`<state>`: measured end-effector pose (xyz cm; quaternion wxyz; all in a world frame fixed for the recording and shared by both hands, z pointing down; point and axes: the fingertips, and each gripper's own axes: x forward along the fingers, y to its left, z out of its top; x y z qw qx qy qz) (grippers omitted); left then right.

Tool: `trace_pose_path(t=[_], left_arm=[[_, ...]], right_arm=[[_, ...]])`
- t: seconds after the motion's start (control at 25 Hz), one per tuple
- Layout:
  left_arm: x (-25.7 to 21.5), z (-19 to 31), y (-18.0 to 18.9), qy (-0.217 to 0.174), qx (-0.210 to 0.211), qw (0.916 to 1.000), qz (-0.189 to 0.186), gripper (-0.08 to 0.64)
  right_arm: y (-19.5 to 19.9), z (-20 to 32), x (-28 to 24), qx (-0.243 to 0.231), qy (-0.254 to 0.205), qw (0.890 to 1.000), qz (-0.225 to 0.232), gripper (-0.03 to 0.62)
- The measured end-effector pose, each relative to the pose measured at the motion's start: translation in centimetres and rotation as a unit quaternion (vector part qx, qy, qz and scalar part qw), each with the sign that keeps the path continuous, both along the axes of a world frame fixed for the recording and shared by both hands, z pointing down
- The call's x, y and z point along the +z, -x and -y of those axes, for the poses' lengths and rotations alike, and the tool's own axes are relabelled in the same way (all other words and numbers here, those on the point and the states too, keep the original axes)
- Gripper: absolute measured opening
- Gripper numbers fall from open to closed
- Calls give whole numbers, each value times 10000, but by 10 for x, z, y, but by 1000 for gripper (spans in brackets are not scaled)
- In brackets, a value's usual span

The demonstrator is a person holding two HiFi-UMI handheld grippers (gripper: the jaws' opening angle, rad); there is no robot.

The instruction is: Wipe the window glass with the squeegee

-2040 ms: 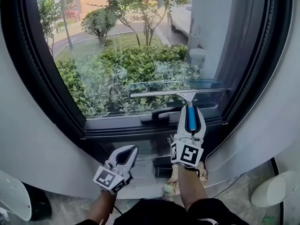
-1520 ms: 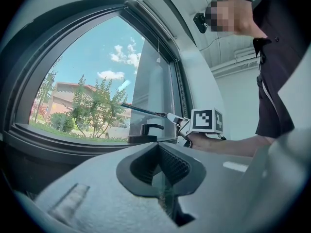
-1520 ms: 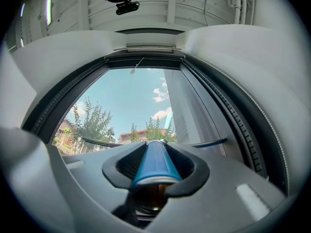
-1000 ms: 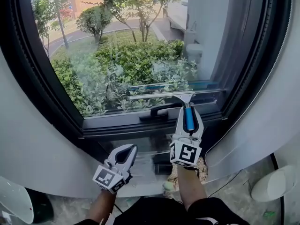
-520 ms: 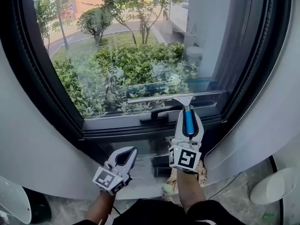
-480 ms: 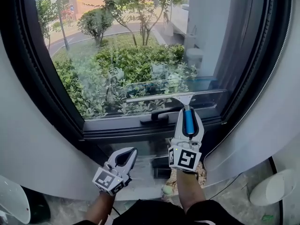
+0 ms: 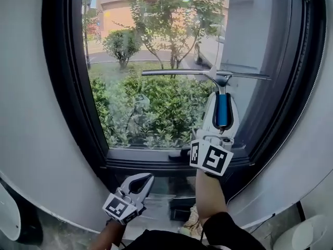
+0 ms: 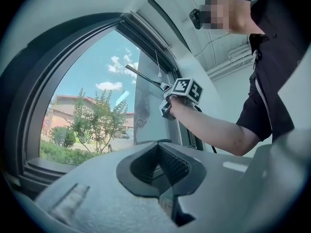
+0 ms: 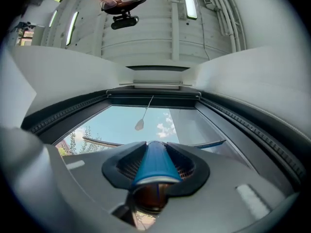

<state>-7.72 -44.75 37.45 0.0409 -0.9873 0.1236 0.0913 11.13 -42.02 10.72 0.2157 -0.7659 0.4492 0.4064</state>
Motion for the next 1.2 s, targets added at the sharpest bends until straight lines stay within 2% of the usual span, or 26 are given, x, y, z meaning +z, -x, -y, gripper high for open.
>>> trace_pose_path(t=[0.12, 0.28, 0.44, 0.72, 1.2], left_arm=[[-12, 7, 4, -112, -82, 9999, -66, 0], [-23, 16, 5, -283, -108, 9993, -236, 0], [-28, 17, 0, -278, -44, 9992, -278, 0], [-24, 14, -9, -257, 130, 9992, -295, 0], [-21, 7, -5, -158, 73, 9997, -163, 0]], right_arm=[[5, 9, -30, 45, -242, 9996, -133, 132], [7, 15, -60, 7, -558, 9984, -91, 132], [13, 17, -80, 110, -744, 9969, -213, 132], [13, 26, -85, 161, -683, 9974, -182, 132], [13, 29, -73, 84, -499, 9987, -51, 132]])
